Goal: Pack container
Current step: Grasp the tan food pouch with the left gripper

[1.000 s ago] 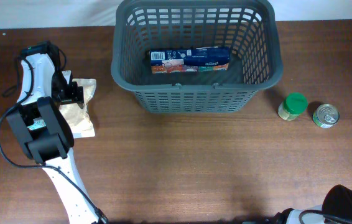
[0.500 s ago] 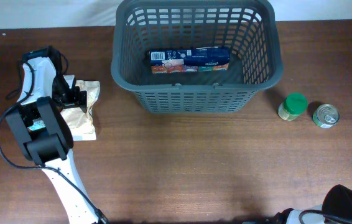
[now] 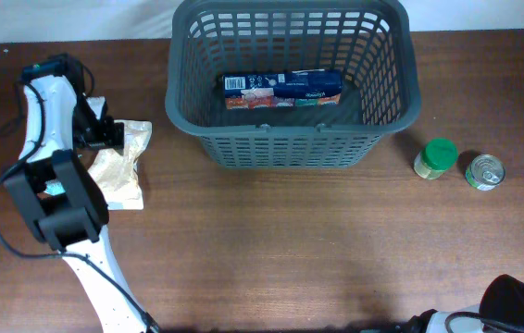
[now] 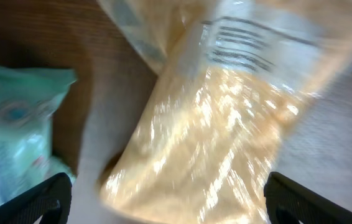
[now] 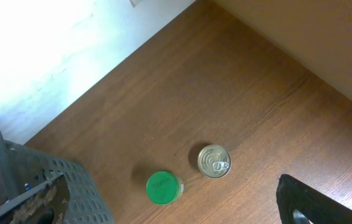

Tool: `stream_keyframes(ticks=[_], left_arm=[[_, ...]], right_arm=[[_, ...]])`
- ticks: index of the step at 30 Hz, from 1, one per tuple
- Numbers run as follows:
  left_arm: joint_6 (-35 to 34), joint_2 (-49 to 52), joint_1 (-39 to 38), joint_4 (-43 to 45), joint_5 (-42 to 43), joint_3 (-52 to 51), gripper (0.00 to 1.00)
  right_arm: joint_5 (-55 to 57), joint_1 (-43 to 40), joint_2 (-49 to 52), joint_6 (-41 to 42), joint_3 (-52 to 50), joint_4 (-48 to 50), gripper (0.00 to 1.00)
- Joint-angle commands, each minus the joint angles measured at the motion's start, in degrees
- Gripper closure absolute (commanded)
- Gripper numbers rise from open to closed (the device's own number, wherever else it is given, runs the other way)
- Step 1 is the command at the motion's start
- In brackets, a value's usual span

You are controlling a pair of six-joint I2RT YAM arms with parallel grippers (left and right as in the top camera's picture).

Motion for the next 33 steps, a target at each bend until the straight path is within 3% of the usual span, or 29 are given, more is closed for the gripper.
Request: stream_keyframes(ticks=[1, 4, 7, 17, 33], left_arm=[[2.21, -4.83, -0.85, -1.31, 1.77, 1.77, 0.08], [2.21, -4.7, -1.46, -2.01, 2.1, 1.46, 0.08], [3.17, -4.7, -2.03, -2.01, 2.05, 0.79, 0.01], [4.35, -4.48, -2.19, -0.59, 2.01, -2.84, 0.01], [5.22, -3.23, -0.35, 10.67, 1.16, -14.53, 0.01]], right_arm=[[0.72, -0.26, -0.17, 0.04, 0.0, -0.02, 0.01], [0.72, -0.26, -0.17, 0.04, 0.0, -0.02, 0.01], [0.72, -0.26, -0.17, 0.04, 0.0, -0.02, 0.01], [0.72, -0.26, -0.17, 0.02, 0.0, -0.02, 0.01], [0.72, -0.26, -0.17, 0.02, 0.0, -0.02, 0.01]])
